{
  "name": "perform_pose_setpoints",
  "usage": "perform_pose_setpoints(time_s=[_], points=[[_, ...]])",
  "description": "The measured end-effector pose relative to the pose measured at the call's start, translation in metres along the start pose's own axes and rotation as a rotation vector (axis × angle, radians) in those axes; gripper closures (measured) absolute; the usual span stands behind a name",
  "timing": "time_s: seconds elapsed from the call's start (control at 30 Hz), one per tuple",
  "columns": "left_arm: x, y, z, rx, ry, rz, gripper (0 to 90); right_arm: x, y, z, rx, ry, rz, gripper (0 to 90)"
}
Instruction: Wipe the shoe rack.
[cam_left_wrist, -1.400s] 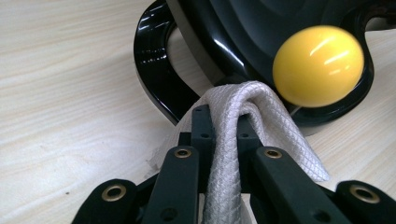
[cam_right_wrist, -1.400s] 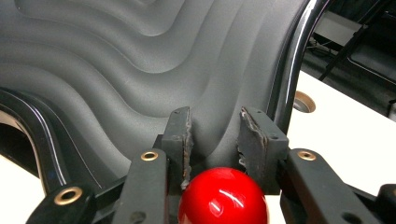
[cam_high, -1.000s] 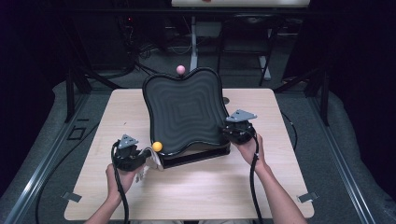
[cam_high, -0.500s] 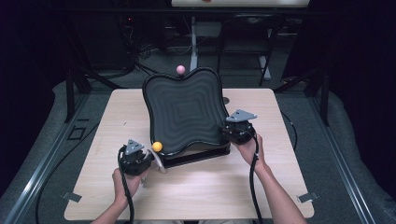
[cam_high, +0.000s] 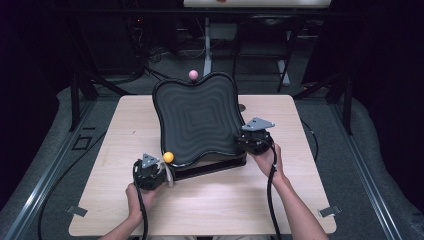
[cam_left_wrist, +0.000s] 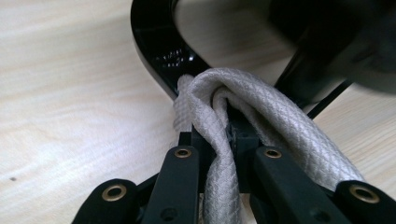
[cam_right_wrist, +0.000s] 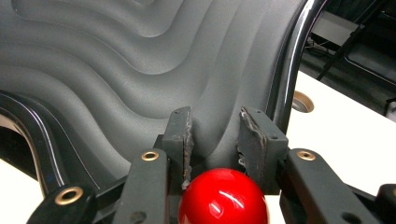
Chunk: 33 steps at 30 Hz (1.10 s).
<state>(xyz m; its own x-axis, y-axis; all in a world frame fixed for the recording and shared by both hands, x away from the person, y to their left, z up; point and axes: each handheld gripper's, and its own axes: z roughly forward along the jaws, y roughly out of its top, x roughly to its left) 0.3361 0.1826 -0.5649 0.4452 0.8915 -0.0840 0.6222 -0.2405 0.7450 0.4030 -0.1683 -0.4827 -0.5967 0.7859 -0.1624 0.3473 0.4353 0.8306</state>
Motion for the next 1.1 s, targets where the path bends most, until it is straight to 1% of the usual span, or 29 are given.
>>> perform_pose_setpoints(time_s=[0.1, 0.27, 0.4, 0.53, 0.67, 0.7, 0.87, 0.9, 0.97, 1.03, 1.1], points=[[-0.001, -0.002, 0.004, 0.007, 0.008, 0.012, 83.4, 0.000, 0.000, 0.000, 0.002, 0.000, -0.001, 64.1], [-0.001, -0.002, 0.004, 0.007, 0.008, 0.010, 83.4, 0.000, 0.000, 0.000, 0.000, 0.001, -0.003, 64.1], [0.000, -0.001, 0.003, 0.011, 0.006, 0.000, 83.4, 0.000, 0.000, 0.000, 0.001, -0.001, -0.004, 64.1], [0.002, 0.001, -0.001, 0.013, -0.014, -0.021, 83.3, 0.000, 0.000, 0.000, 0.000, 0.000, -0.002, 64.1], [0.004, 0.005, -0.008, -0.014, -0.040, -0.047, 83.2, 0.000, 0.000, 0.000, 0.001, 0.001, -0.004, 64.1], [0.004, 0.007, -0.011, -0.017, -0.041, -0.042, 83.2, 0.000, 0.000, 0.000, 0.001, 0.001, -0.005, 64.1], [0.004, 0.014, -0.023, -0.057, -0.051, -0.045, 83.0, 0.000, 0.000, 0.000, 0.002, 0.000, -0.006, 64.1], [0.004, 0.015, -0.025, -0.054, -0.052, -0.039, 83.0, 0.000, 0.000, 0.000, 0.002, 0.000, -0.006, 64.1], [0.004, 0.018, -0.028, -0.065, -0.044, -0.024, 82.7, 0.000, 0.000, 0.000, 0.003, 0.000, -0.006, 64.1], [0.005, 0.020, -0.030, -0.069, -0.044, -0.020, 82.7, 0.000, 0.000, 0.000, 0.002, 0.000, -0.006, 64.1], [0.007, 0.022, -0.034, -0.076, -0.032, -0.011, 82.6, 0.000, 0.000, 0.000, 0.002, 0.001, -0.006, 64.1]])
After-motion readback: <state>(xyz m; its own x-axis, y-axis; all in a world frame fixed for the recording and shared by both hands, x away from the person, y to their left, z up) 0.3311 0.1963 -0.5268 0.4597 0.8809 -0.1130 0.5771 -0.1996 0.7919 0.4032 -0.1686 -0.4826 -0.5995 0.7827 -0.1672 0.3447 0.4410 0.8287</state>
